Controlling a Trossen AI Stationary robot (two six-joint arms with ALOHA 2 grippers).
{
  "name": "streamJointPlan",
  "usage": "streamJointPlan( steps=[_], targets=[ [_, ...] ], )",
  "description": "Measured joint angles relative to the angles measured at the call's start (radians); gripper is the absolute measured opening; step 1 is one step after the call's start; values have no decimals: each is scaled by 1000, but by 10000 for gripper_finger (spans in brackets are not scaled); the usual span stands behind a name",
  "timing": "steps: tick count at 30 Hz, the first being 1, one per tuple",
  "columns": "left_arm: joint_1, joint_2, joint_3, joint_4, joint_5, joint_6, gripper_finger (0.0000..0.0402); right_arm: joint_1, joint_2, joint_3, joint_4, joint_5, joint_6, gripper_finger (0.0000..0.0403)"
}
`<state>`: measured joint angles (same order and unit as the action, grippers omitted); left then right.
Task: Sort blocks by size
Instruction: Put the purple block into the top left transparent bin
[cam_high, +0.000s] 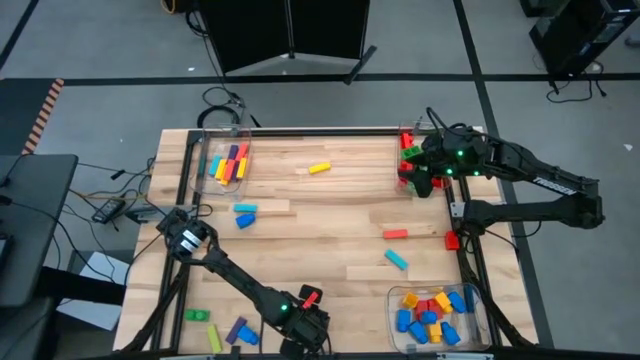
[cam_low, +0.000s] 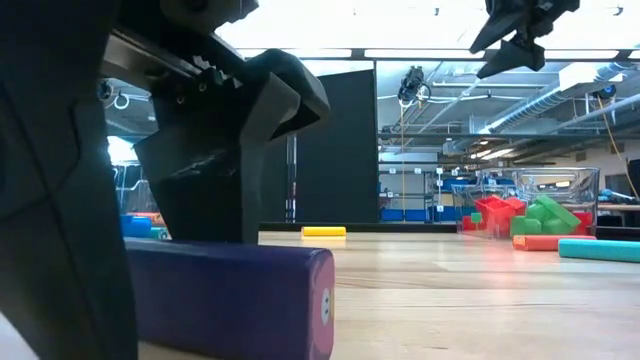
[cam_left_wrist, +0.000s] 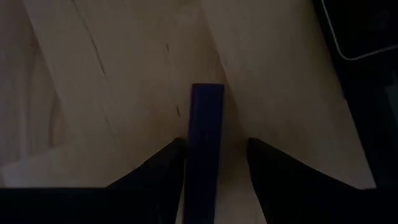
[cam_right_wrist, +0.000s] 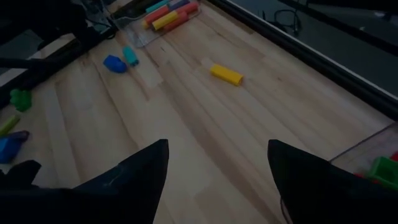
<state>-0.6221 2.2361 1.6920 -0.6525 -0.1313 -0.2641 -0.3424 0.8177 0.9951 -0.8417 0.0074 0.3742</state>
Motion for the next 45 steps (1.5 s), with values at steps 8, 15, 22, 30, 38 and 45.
streamJointPlan(
  steps=[8, 15, 22, 30, 38, 45],
  targets=[
    [5, 1, -1, 12, 9, 0, 173, 0, 0, 0, -24, 0, 0, 286],
    [5, 2, -1, 13, 11, -25, 70, 0, 0, 0, -24, 0, -2, 282],
    [25, 1, 0, 9, 80, -39, 61, 0, 0, 0, -34, 0, -3, 284],
    [98, -24, -3, -33, 151, -1, 61, 0, 0, 0, -47, 0, -4, 281],
    [211, -85, -4, -176, 144, 149, 61, 0, 0, -1, -97, 0, -11, 284],
    [314, -198, -145, -209, 143, 233, 61, 0, 0, -1, -109, 0, -9, 281]
  ],
)
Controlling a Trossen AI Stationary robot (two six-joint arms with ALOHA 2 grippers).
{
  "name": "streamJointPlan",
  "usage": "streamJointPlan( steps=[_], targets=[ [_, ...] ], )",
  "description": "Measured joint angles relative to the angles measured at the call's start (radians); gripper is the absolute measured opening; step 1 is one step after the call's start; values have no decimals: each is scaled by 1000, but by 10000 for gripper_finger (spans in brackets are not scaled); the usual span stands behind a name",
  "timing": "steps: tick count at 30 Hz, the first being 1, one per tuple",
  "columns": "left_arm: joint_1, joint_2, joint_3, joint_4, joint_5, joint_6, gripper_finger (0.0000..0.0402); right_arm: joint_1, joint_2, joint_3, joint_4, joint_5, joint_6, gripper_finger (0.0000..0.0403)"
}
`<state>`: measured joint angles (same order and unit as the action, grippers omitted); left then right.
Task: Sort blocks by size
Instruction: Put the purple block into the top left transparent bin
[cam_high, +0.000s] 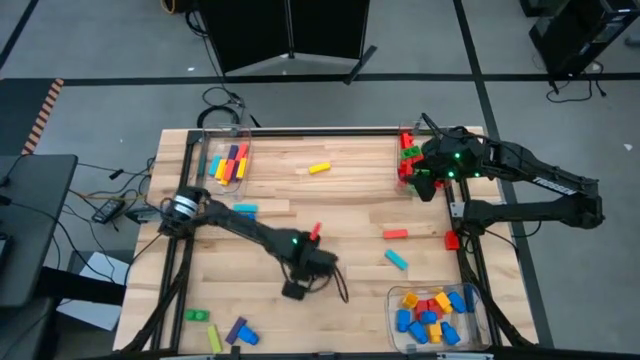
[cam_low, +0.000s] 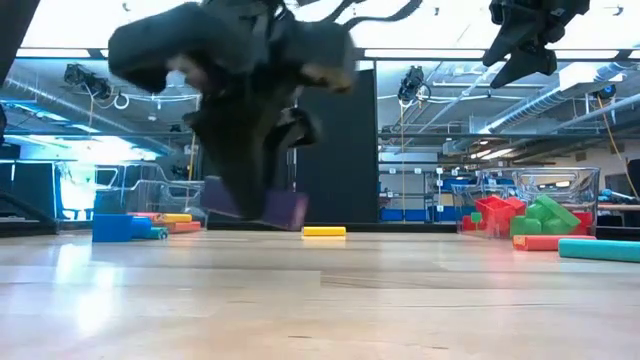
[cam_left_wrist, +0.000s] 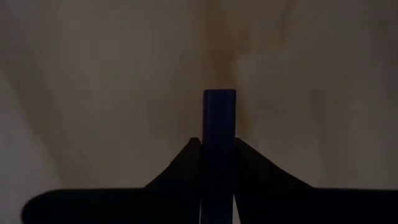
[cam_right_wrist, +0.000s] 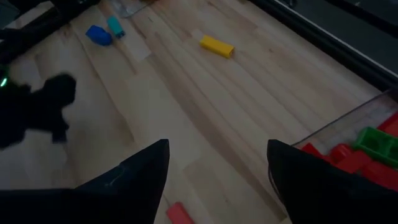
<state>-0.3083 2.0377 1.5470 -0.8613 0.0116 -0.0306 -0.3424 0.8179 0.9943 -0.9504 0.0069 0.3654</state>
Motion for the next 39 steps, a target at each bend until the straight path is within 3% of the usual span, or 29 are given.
streamJointPlan(
  steps=[7, 11, 18, 23, 30, 39],
  targets=[
    [102, -278, -313, 171, -85, -69, 61, 0, 0, 0, 1, 0, -2, 285],
    [205, -461, -433, 195, -132, -104, 61, 0, 0, 0, 7, 1, -2, 281],
    [491, -730, -580, 177, -193, -104, 61, 0, 0, 0, 46, 1, 38, 283],
    [745, -863, -618, 143, -200, -105, 61, 0, 0, 0, 60, 2, 59, 284],
    [1054, -902, -618, 91, -209, -139, 61, 0, 0, 0, 60, 4, -70, 280],
    [1214, -861, -618, 76, -196, -153, 61, 0, 0, 0, 59, 4, -371, 280]
  ],
)
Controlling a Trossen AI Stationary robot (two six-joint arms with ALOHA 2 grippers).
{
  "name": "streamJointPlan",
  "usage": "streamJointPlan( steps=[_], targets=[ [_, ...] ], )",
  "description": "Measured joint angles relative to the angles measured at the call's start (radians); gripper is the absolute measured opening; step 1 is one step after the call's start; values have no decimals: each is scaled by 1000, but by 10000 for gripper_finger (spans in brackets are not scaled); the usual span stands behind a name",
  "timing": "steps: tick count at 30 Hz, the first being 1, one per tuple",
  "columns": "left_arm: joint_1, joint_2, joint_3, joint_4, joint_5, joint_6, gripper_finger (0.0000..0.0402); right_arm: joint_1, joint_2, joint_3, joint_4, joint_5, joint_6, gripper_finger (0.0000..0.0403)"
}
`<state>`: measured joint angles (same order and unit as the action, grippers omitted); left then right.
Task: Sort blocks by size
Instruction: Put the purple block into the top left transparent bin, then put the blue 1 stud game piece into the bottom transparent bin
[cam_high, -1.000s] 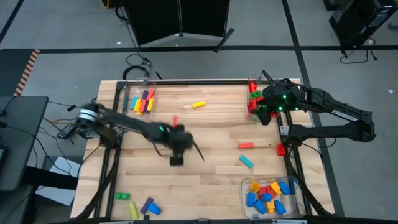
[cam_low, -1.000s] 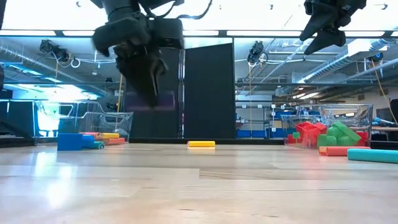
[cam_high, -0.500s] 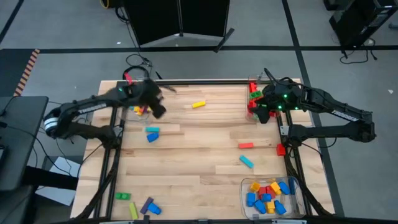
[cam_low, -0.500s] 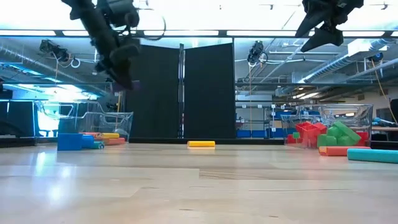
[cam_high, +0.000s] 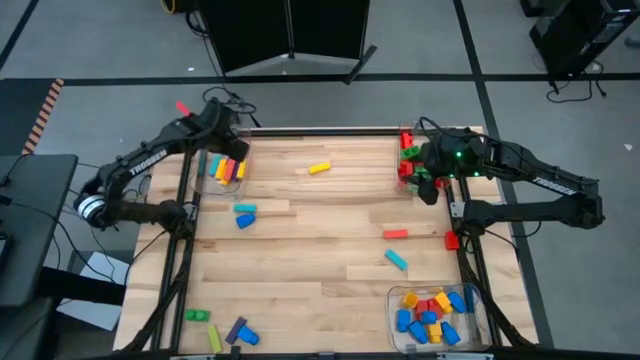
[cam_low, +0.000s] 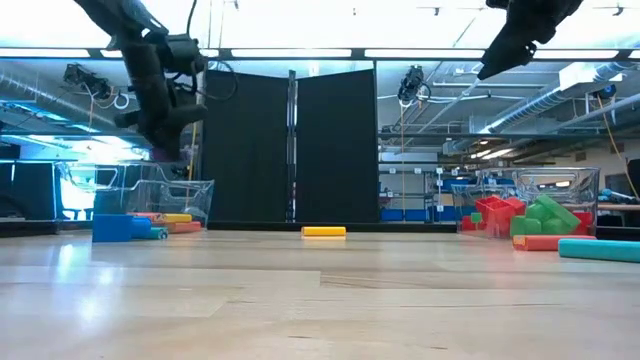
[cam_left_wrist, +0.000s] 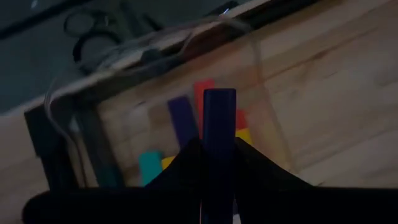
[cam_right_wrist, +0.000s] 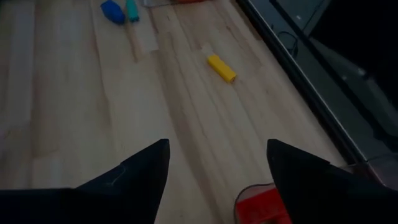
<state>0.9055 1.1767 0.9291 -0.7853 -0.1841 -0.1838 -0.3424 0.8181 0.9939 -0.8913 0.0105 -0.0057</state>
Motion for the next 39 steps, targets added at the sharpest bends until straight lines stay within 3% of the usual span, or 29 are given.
streamJointPlan(
  steps=[9, 20, 39],
  targets=[
    [78, 119, 0, -23, 2, -1, 73, 0, 18, 0, 0, 0, -13, 279],
    [83, 273, 0, -16, 6, 52, 96, 0, 102, 0, 1, 0, -14, 273],
    [84, 309, 39, 30, -14, 94, 117, 0, 135, 0, 113, 34, -69, 254]
  ],
)
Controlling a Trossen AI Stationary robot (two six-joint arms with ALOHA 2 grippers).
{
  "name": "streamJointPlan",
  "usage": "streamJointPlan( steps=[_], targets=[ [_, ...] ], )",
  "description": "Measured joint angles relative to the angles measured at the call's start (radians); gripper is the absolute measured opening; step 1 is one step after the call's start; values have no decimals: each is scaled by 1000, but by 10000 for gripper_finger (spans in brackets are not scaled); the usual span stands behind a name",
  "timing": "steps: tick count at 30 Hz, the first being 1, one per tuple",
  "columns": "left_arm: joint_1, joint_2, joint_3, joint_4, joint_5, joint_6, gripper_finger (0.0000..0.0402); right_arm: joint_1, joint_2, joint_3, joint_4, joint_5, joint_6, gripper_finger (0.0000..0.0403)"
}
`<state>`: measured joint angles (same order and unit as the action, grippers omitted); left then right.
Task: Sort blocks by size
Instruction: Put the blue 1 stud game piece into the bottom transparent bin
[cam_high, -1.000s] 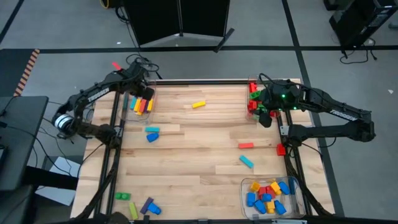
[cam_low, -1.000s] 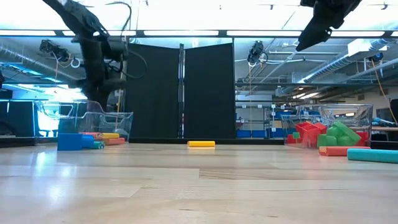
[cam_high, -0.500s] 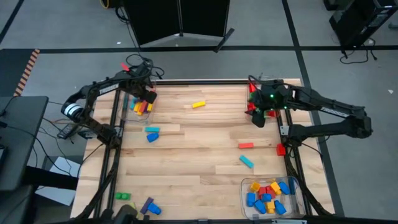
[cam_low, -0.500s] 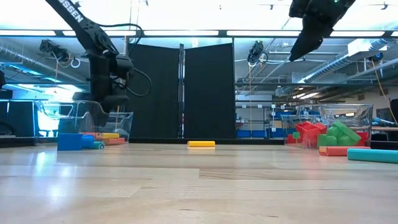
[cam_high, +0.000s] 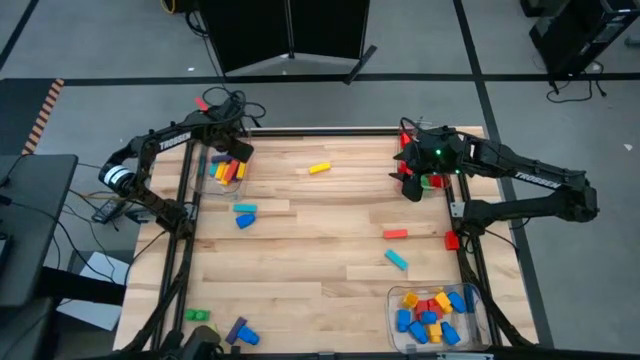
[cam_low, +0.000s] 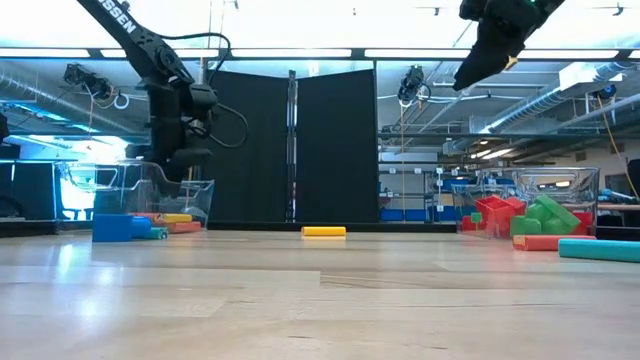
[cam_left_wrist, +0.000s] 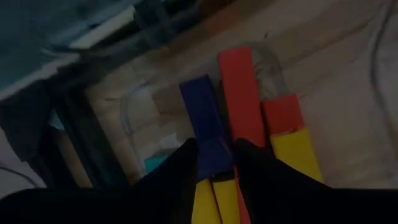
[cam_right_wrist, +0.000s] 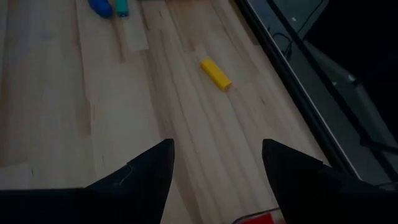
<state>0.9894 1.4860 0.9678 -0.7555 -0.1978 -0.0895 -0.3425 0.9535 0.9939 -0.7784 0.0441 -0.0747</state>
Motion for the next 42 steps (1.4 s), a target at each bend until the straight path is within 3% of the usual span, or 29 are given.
streamJointPlan(
  steps=[8, 19, 27, 33, 42],
  targets=[
    [1, 0, 97, -67, -5, -43, 165, 0, 0, 0, 0, 0, 0, 252],
    [1, 0, 109, -136, -44, -72, 264, 0, 0, 0, 0, -8, 0, 249],
    [-36, 0, 210, -269, -40, -97, 277, 0, 0, 0, 0, -11, -5, 248],
    [-165, -2, 307, -350, -45, -97, 276, 0, 0, 0, 0, -11, -7, 248],
    [-495, -2, 365, -387, -61, -149, 275, 0, 0, 0, -2, -12, -7, 247]
  ],
)
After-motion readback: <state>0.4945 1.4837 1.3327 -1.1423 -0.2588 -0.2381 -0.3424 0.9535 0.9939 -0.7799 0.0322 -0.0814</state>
